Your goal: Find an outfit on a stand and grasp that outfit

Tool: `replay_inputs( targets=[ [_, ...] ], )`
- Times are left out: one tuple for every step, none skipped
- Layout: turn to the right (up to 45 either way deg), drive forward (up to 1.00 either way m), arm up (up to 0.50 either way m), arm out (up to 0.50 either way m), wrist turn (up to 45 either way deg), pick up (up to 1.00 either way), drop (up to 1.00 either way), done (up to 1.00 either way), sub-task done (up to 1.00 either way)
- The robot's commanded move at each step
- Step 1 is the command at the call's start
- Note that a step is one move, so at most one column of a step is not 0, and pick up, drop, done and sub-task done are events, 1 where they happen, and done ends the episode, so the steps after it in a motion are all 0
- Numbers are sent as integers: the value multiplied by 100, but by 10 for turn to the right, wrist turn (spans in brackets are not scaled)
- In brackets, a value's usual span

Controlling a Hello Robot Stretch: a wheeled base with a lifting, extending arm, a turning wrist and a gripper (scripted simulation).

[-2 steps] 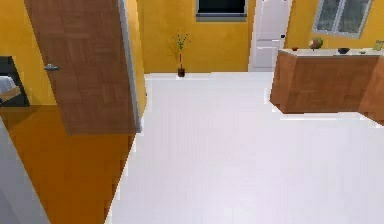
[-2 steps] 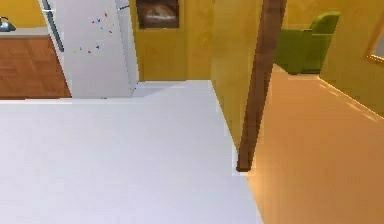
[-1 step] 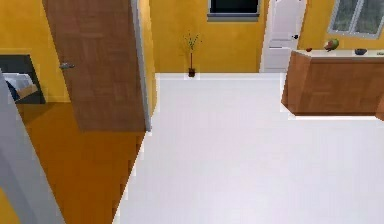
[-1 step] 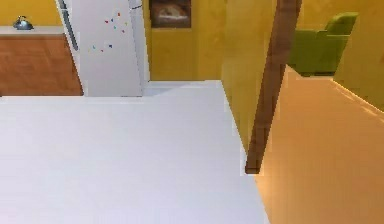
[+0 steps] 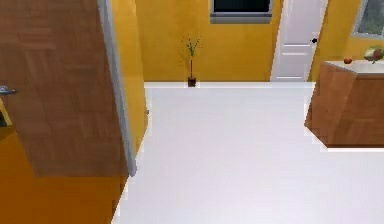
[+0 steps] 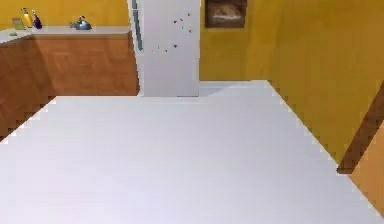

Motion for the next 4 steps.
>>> replay_inputs(
  targets=[
    [-420,0,0,0,0,0,0,0,0],
    [0,50,0,0,0,0,0,0,0],
    [-450,0,0,0,0,0,0,0,0],
    [-90,0,0,0,0,0,0,0,0]
  ],
)
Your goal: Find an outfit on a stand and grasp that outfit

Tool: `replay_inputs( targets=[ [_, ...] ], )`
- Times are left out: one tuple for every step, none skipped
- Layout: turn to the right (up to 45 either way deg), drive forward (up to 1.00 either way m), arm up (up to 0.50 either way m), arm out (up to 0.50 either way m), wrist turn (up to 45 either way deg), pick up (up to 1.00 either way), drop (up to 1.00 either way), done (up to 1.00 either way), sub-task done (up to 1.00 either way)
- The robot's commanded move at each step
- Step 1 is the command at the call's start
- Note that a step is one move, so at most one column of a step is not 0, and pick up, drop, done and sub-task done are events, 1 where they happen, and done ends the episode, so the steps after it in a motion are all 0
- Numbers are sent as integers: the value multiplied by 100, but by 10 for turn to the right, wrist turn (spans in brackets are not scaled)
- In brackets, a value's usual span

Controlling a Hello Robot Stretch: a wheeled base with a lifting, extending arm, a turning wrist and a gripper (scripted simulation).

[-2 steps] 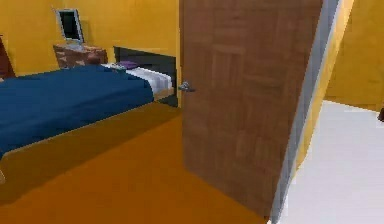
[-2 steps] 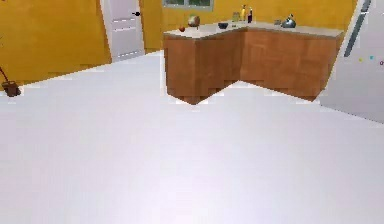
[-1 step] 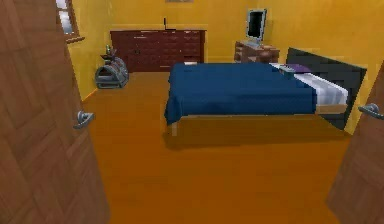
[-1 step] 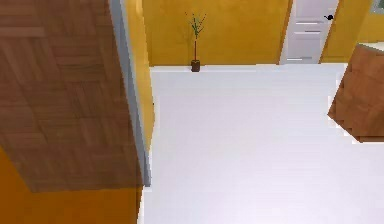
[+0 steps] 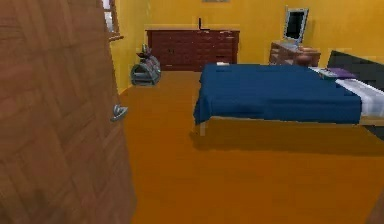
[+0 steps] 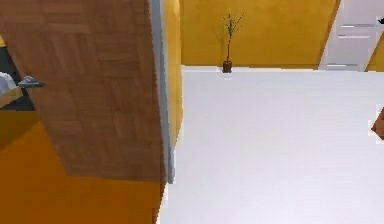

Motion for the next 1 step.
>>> replay_inputs(
  targets=[
    [0,100,0,0,0,0,0,0,0]
  ],
)
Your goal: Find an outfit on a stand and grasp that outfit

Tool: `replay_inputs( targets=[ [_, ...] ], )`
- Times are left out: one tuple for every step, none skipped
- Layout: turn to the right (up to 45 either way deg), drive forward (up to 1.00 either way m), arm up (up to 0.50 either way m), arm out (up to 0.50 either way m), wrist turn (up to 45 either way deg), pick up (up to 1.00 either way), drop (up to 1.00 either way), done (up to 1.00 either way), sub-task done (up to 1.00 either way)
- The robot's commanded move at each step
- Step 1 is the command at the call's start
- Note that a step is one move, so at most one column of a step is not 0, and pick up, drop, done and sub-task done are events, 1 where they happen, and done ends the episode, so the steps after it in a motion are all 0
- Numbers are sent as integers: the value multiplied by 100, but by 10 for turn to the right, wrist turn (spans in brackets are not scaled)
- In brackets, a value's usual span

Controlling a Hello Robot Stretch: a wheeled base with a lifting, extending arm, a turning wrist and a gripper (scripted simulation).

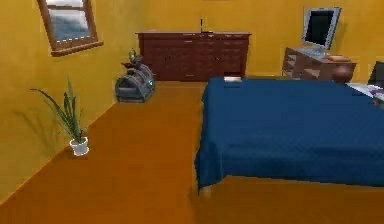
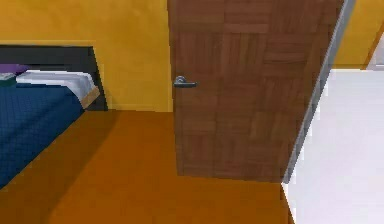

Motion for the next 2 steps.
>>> replay_inputs(
  targets=[
    [0,30,0,0,0,0,0,0,0],
    [-180,0,0,0,0,0,0,0,0]
  ],
)
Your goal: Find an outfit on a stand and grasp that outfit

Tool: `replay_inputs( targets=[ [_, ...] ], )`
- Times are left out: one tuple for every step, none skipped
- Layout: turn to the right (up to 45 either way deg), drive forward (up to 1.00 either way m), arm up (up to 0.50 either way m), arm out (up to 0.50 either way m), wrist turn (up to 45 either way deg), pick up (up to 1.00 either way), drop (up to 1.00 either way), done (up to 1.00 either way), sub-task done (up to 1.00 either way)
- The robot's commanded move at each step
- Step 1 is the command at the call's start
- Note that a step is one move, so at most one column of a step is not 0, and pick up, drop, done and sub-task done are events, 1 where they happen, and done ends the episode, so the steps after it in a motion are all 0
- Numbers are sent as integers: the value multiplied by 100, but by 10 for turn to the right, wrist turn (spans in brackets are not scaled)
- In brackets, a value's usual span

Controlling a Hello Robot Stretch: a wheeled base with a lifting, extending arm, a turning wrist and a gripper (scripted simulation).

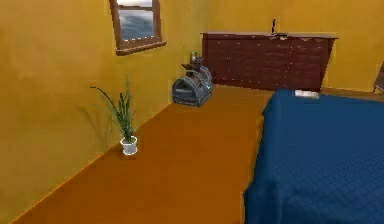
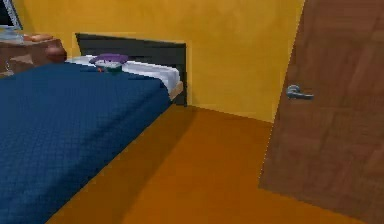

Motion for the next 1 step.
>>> replay_inputs(
  targets=[
    [0,100,0,0,0,0,0,0,0]
  ],
)
